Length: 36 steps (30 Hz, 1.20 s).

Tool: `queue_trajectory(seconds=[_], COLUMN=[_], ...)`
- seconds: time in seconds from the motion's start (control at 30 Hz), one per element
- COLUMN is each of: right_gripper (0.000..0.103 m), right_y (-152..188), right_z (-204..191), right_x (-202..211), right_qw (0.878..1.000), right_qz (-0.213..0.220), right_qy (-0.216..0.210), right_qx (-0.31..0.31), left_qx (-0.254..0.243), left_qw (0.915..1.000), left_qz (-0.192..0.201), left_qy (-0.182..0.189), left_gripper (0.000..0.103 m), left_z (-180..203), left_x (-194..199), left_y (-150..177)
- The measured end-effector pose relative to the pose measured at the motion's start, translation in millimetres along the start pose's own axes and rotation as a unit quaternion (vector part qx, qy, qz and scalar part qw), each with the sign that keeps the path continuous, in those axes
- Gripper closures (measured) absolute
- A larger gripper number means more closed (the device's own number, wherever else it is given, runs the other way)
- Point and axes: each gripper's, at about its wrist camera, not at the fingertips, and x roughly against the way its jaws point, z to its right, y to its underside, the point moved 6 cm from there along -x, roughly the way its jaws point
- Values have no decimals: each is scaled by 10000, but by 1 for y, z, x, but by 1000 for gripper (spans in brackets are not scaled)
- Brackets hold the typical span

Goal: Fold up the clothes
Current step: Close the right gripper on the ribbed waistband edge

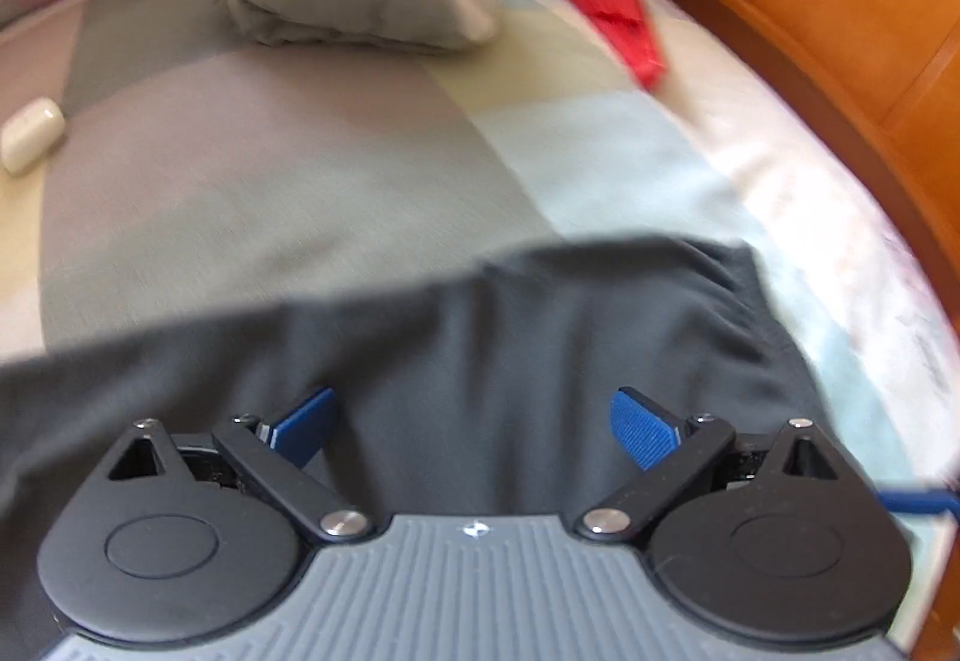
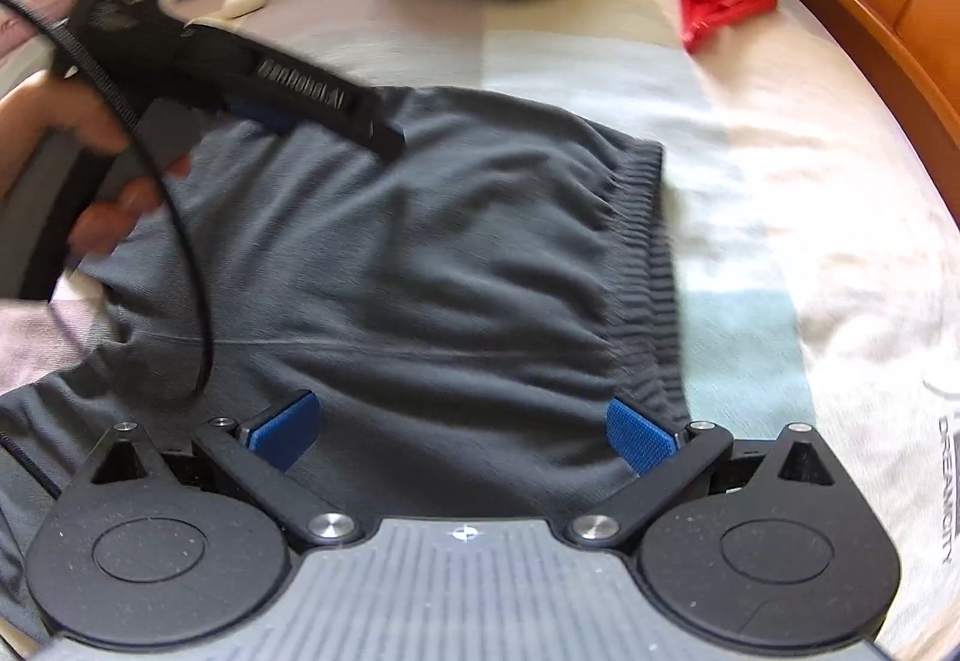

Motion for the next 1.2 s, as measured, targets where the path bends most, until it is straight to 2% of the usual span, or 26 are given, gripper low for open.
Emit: queue_trajectory(seconds=[0.47,0.53,0.67,0.77,0.8,0.87,1.03,1.2], right_gripper=[0,0,0,0,0,0,0,0], right_y=[13,14,14,10,5,-3,-36,-62], right_z=[31,32,33,39,44,54,89,118], right_x=[14,14,14,16,15,14,-4,-36], right_qw=[9997,9997,9997,9990,9986,9976,9875,9749], right_qz=[145,141,134,188,210,253,115,-248], right_qy=[-85,-119,-208,-403,-481,-644,-1570,-2192], right_qx=[-167,-137,-63,-36,-29,-16,-112,-311], left_qx=[-6,-207,-108,6,18,-150,-556,-796], left_qw=[9995,9997,9995,9993,9993,9987,9956,9907], left_qz=[-51,-104,164,238,306,359,392,298], left_qy=[326,102,-233,-304,-218,-316,-647,-1064], left_gripper=[5,5,4,5,5,5,5,5], left_z=[32,35,24,20,21,21,18,13], left_x=[5,-8,-24,-20,-14,-6,12,24], left_y=[-15,-12,-31,-45,-46,-42,-26,-9])
